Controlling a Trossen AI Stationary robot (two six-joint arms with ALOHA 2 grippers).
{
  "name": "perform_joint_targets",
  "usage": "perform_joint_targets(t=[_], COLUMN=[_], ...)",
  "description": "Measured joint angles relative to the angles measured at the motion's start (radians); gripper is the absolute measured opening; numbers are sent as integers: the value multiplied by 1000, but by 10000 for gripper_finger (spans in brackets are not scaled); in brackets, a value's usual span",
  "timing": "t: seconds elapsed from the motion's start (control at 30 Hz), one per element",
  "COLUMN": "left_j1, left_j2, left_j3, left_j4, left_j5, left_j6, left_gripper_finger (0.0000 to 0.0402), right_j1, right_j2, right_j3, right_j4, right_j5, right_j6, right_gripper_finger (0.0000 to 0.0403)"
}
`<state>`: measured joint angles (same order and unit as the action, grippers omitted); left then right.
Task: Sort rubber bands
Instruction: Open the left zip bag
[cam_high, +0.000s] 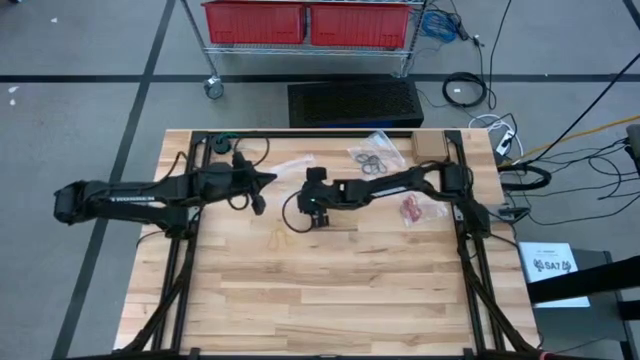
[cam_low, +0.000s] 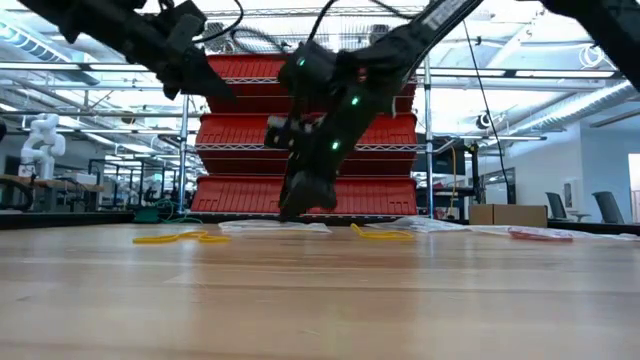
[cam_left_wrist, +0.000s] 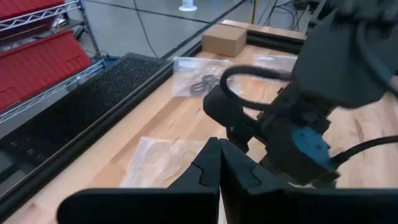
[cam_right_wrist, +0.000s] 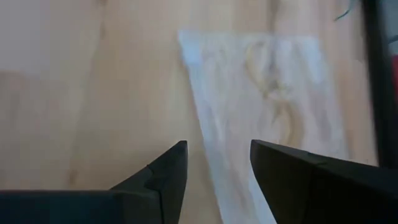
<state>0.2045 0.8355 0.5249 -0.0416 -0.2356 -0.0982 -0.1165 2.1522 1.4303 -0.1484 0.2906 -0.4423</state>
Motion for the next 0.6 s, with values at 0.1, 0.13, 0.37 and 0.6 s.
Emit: perform_joint_targets(t=[0.1,0.13,0.37,0.6], left_j1=[0,-1,6,27], left_j2=[-17,-19,-19,-18], left_j3=[-7,-7,-7,-7], left_j4=[-1,-4,-18,-21], left_j5=[0,0,-2,-4], left_j6=[6,9,28,36], left_gripper_finger=[1,1,1,1], right_j1=[-12,-14,-39,-40], right_j2=[36,42,64,48], right_j3=[22,29,37,46], right_j4=[-5,-5,2,-68], right_j5=[-1,-1,-21,-4], right_j6=[-7,-10,-18,-42], right_gripper_finger=[159,155,77,4])
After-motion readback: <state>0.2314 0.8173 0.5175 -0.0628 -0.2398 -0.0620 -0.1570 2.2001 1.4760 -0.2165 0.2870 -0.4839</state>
